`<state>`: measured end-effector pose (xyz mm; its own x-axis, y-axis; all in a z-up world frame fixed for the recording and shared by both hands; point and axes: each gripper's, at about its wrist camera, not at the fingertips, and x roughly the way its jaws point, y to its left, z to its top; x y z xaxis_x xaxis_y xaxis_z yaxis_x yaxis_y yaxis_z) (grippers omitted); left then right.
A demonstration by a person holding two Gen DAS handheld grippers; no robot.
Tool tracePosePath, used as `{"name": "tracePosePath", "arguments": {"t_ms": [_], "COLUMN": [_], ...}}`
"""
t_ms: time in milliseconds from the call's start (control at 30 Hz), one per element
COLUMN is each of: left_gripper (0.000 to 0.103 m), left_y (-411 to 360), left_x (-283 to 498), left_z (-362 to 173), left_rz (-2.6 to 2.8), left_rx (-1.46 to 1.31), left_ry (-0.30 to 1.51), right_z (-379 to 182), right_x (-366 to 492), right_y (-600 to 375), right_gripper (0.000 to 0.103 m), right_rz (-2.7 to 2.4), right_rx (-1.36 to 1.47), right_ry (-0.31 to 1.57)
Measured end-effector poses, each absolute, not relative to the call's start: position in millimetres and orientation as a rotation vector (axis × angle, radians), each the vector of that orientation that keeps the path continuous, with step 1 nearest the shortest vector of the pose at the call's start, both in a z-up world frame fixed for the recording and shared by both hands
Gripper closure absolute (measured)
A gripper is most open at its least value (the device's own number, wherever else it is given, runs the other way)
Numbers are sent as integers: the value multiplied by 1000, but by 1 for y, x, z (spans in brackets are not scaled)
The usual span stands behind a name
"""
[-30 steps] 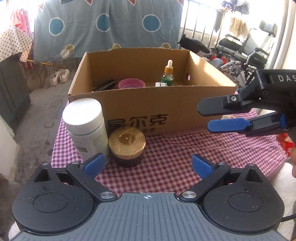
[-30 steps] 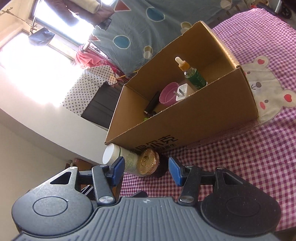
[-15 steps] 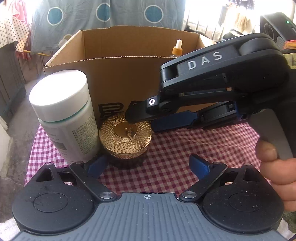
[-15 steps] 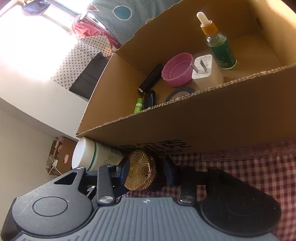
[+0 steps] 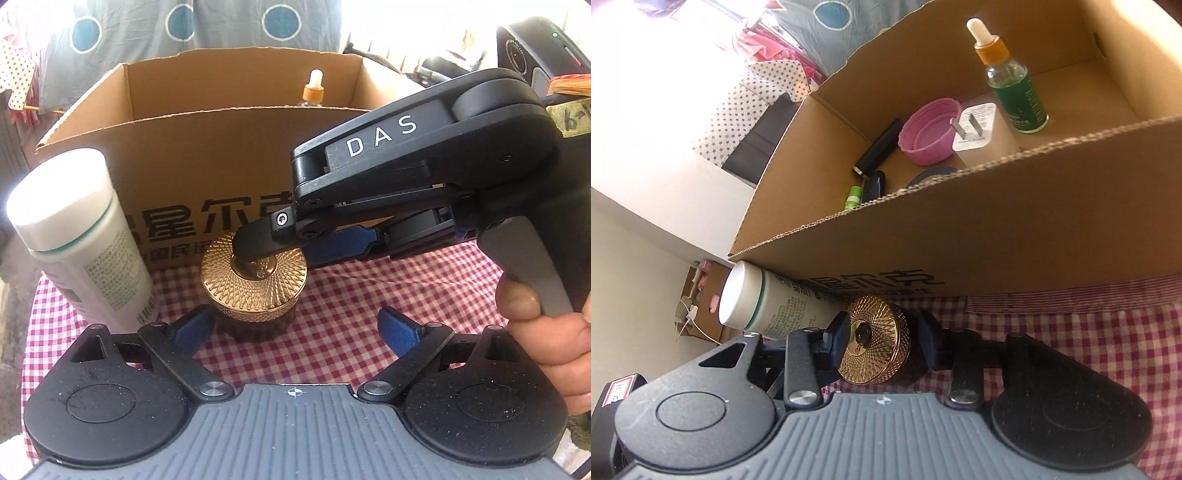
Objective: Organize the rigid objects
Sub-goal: 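Close the right tool on the gold lid of the jar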
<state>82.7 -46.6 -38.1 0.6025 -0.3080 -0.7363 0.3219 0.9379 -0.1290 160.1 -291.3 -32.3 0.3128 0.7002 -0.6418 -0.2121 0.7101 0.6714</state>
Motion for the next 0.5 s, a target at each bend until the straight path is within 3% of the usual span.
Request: {"name": "tracePosePath", "arguments": {"t_ms": [500], "left_gripper": [8], "left_y": [-99], "left_x": [57], "left_z": [-33], "left_rz": [-498], "left_rx": [70], "left_ry": [875], "right_z": [-39], "right_x": [121], "right_y": [-365], "right_gripper": [59], "right_rz": [517], "right_rx": [659], "right_ry": [1069]}}
